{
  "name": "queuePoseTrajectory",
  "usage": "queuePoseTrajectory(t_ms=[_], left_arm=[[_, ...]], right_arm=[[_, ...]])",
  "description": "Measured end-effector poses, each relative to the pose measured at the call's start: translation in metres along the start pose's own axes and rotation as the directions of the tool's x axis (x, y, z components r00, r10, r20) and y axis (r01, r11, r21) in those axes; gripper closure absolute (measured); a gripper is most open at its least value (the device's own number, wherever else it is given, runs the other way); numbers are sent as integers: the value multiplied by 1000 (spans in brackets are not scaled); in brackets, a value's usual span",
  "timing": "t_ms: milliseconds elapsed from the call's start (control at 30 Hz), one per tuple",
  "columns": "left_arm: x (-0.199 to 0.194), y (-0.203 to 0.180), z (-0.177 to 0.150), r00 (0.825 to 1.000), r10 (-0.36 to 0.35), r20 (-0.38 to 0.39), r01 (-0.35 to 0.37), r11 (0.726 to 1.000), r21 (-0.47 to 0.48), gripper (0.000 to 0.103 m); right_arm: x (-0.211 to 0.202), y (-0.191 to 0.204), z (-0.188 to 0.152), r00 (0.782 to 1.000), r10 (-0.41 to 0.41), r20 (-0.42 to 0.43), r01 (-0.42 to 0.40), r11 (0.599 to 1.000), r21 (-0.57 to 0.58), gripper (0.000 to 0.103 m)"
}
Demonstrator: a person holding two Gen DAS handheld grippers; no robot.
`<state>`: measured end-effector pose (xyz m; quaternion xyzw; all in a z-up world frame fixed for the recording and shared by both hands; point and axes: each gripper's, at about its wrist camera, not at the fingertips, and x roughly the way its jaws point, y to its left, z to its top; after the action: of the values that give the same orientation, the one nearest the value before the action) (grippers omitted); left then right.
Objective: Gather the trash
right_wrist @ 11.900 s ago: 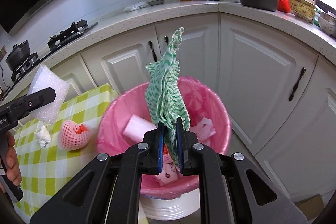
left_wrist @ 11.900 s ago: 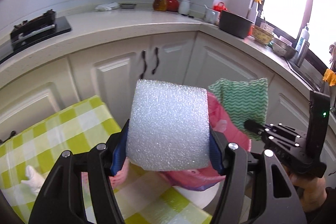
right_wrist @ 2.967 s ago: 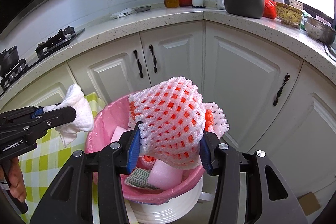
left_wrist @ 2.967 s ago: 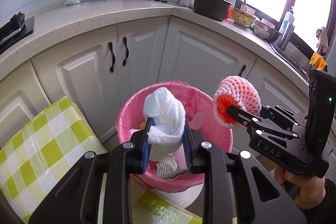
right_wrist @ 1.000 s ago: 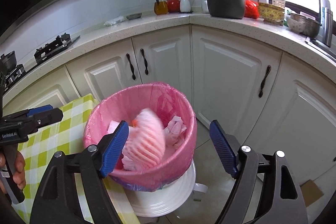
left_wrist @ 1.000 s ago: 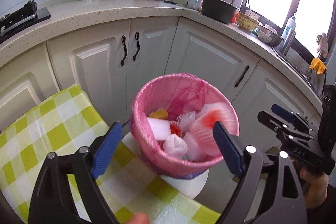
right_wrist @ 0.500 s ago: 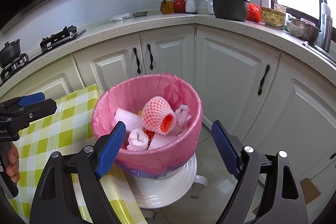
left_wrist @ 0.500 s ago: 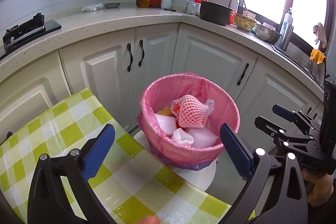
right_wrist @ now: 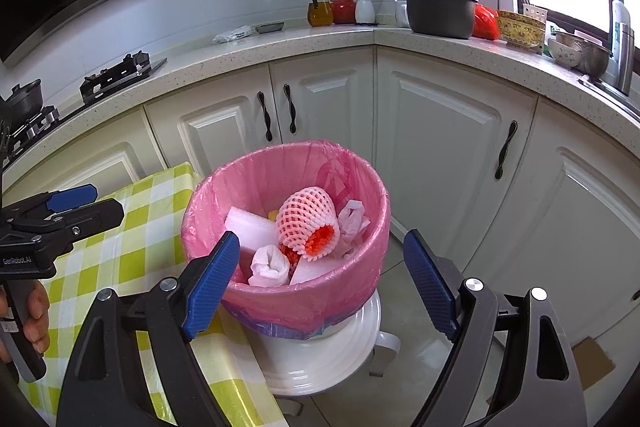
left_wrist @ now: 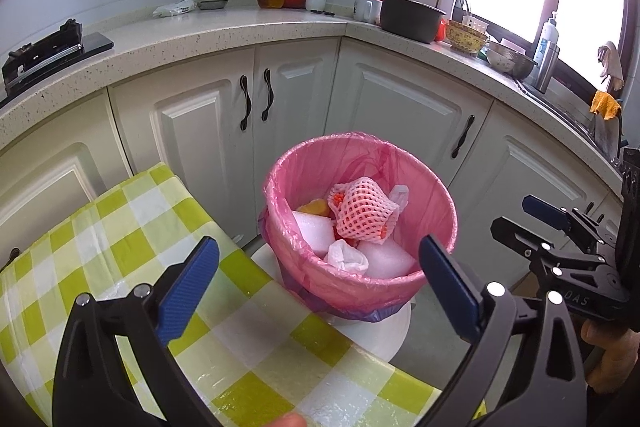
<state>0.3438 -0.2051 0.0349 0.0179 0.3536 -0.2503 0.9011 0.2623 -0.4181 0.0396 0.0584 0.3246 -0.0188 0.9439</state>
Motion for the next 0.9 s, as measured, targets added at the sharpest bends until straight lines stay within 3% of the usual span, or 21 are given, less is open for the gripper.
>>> queuePoseTrajectory(t_ms=[900], left_arm=[[3,-3,0,1000,-6,-1,6,1000,3,6]], right_arm=[[2,1,1,1000,4,-3,-4,1000,3,24]])
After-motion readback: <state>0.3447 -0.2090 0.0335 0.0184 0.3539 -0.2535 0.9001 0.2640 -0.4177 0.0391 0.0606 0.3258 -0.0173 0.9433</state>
